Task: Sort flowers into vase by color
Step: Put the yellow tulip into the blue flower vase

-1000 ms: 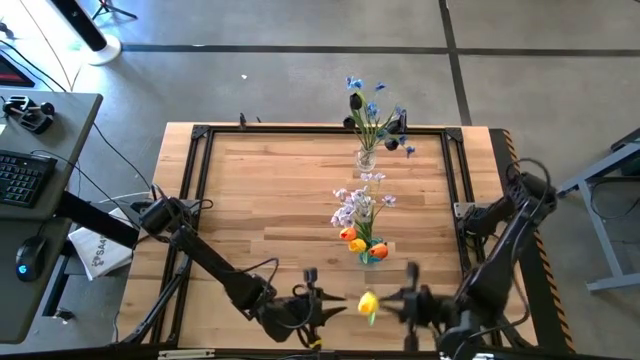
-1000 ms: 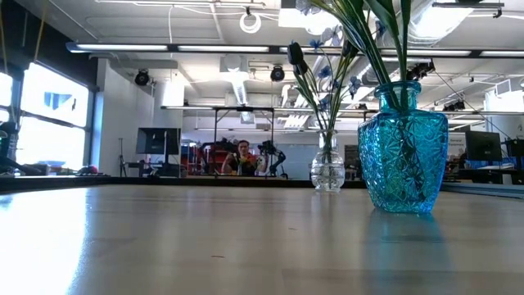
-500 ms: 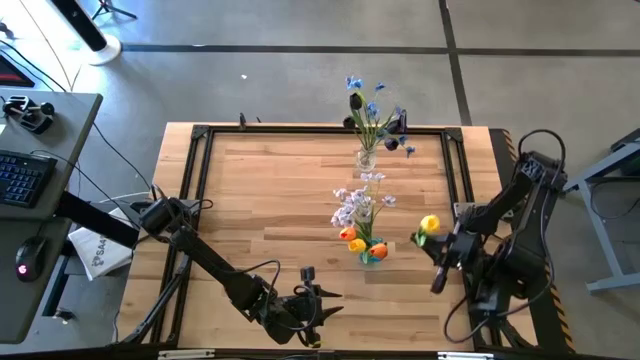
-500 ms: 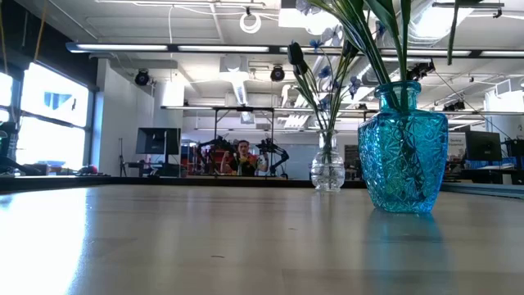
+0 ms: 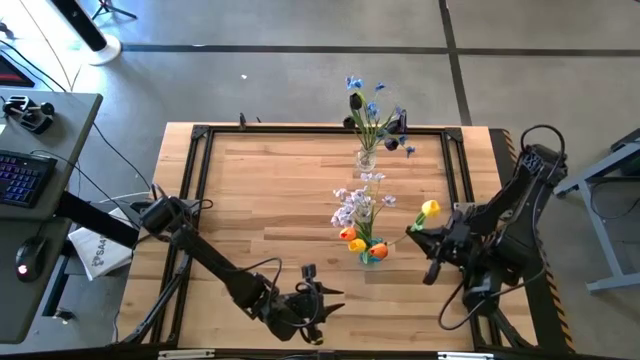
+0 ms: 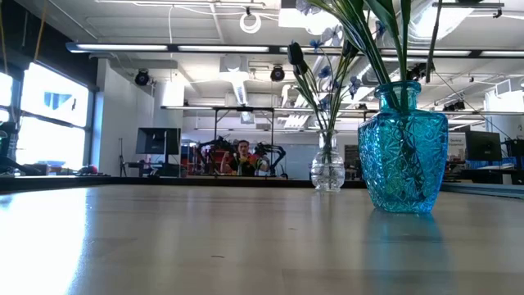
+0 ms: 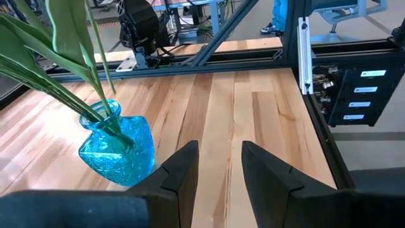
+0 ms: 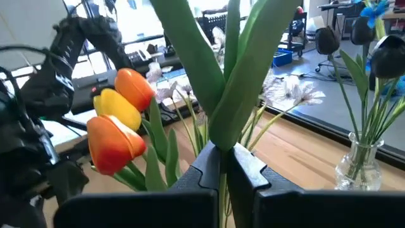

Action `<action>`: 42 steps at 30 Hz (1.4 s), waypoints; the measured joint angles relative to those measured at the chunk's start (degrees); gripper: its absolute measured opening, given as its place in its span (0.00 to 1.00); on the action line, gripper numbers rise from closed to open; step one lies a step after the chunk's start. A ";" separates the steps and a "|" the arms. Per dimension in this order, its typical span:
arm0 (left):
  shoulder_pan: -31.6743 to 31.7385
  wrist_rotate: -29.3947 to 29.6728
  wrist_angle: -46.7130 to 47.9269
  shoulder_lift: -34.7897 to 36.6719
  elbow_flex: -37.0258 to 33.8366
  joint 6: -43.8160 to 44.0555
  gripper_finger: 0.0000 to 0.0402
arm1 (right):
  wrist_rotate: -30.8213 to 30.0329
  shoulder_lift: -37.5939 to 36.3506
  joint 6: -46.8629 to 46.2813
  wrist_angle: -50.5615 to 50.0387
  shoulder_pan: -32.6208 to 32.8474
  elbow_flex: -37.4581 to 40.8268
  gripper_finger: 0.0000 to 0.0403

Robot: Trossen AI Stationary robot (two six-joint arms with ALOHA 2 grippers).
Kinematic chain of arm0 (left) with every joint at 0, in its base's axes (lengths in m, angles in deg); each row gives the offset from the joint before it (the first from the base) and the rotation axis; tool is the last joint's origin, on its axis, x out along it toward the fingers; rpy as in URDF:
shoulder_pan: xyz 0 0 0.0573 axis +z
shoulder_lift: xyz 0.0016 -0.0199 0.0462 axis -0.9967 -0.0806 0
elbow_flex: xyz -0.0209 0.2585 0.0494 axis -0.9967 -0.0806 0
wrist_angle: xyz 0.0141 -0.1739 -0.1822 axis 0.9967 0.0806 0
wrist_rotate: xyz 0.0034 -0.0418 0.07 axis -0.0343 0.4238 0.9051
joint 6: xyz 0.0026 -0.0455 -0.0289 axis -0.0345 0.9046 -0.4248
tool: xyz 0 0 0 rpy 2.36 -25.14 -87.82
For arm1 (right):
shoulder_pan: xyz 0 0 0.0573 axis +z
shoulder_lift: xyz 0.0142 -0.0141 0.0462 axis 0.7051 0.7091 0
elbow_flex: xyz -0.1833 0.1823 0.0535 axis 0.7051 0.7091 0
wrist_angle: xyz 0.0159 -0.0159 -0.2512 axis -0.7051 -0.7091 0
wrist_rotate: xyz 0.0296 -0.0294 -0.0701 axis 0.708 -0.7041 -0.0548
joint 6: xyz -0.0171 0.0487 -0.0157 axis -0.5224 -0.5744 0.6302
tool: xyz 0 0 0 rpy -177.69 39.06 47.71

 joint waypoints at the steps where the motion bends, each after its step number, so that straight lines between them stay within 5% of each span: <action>1: 0.07 -0.01 -0.03 0.00 0.00 -0.01 0.28 | 0.54 0.00 2.34 2.06 -0.57 0.18 0.00; 9: 0.22 -0.01 -0.12 0.00 0.00 0.10 0.28 | 5.63 0.00 17.21 14.11 -5.43 0.33 0.00; 29: 0.16 -0.03 -0.17 -0.02 0.00 0.26 0.28 | 19.98 0.04 27.38 26.99 -13.19 6.27 0.02; 35: 0.16 -0.03 -0.19 -0.02 0.00 0.63 0.28 | 25.35 -0.04 31.78 27.60 -15.08 6.36 0.21; 42: 0.16 -0.05 -0.17 -0.02 0.00 1.10 0.28 | 40.32 -3.11 32.37 24.74 -17.59 6.36 0.55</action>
